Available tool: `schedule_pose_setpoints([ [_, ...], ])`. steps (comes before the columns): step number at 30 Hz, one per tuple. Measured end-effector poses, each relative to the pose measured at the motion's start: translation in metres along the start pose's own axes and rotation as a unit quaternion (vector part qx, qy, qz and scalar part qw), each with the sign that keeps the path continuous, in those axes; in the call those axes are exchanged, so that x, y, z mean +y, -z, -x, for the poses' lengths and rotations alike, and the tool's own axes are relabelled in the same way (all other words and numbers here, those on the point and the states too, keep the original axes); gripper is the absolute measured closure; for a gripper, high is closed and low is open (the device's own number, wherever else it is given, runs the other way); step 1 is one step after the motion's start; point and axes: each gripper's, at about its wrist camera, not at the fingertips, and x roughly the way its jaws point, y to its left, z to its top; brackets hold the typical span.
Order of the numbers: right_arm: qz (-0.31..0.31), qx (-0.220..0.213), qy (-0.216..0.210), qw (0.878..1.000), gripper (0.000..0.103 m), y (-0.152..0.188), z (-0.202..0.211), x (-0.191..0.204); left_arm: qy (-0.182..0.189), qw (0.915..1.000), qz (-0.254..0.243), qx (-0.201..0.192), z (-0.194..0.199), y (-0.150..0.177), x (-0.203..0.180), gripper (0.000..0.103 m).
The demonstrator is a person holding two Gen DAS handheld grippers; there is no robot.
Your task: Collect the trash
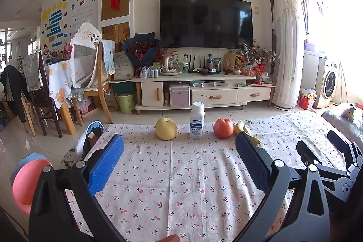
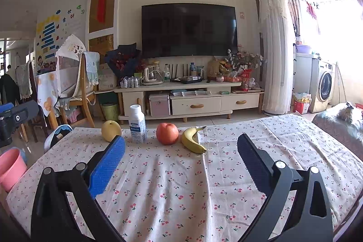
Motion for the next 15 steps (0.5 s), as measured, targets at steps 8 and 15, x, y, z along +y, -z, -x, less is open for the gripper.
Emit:
schedule_pose_setpoints([
  [8,0.012,0.009,-0.005,1.0,0.005,0.005,-0.008,0.007,0.0,0.9999,0.007,0.01,-0.013,0.009,0.007,0.004],
  [15,0.022,0.015,-0.008,1.0,0.005,0.009,-0.017,0.012,-0.002,0.9997,0.012,0.023,-0.028,0.017,0.011,0.004],
])
